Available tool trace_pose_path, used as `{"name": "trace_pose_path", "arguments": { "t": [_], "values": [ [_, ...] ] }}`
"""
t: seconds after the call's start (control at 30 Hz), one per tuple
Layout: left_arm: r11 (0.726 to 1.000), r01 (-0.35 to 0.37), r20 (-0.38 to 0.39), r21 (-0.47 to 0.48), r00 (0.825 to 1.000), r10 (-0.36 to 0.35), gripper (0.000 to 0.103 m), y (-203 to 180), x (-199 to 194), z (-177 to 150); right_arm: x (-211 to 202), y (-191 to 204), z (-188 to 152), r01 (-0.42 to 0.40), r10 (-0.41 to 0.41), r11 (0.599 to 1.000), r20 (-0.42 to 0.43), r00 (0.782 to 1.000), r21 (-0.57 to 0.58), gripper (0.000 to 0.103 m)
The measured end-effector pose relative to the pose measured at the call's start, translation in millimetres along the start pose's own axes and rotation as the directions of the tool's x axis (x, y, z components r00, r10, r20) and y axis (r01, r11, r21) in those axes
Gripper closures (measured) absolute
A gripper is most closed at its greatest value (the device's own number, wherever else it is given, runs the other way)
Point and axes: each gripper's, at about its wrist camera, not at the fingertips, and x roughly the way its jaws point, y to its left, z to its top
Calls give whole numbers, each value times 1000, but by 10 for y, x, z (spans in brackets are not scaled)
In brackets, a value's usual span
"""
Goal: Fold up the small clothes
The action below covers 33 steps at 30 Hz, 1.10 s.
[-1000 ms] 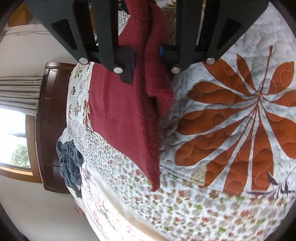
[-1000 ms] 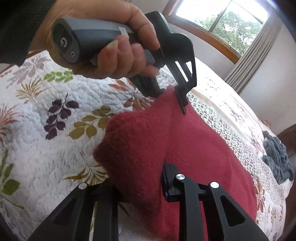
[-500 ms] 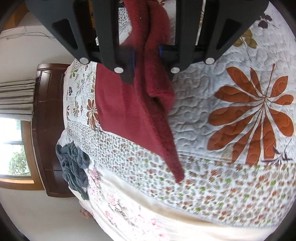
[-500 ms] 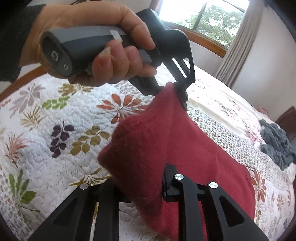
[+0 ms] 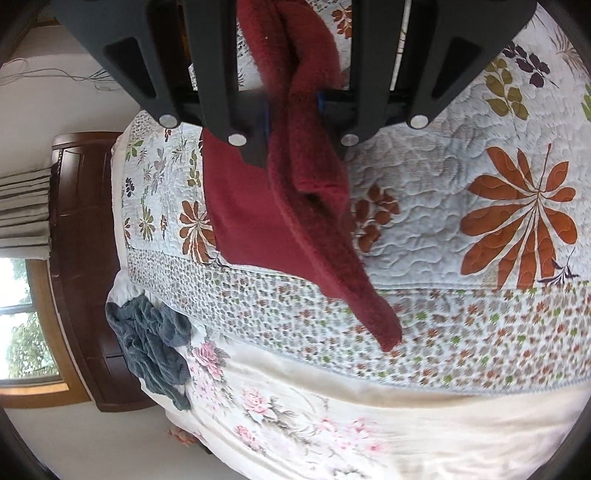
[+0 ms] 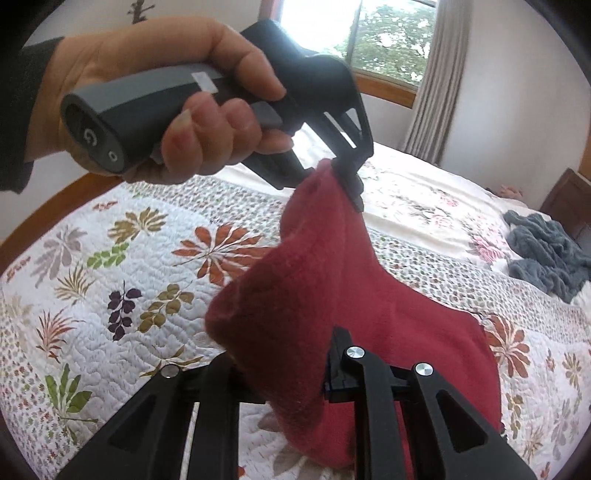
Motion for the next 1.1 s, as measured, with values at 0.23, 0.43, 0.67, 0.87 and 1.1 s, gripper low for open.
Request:
{"name": "trace_pose_path", "arguments": {
  "t": [0.23, 0.43, 0.67, 0.87, 1.1],
  "values": [
    [998, -36, -7, 42, 999, 36, 89, -437, 137, -6, -173, -360, -77, 4, -5, 997, 18, 1000, 78, 85],
    [993, -87, -13, 74, 996, 88, 89, -762, 288, -35, -277, -658, -180, -17, 12, 987, 29, 1000, 162, 86],
    [985, -147, -15, 93, 989, 149, 89, -1057, 519, -49, -329, -952, -314, -35, 29, 971, 30, 999, 235, 86],
    [976, -188, -27, 110, 981, 192, 89, -1281, 777, -40, -337, -1236, -450, -60, 51, 949, 37, 998, 308, 86],
    [964, -224, -44, 144, 972, 232, 89, -1541, 1098, -44, -364, -1547, -641, -70, 57, 921, 45, 997, 382, 86]
  ]
}}
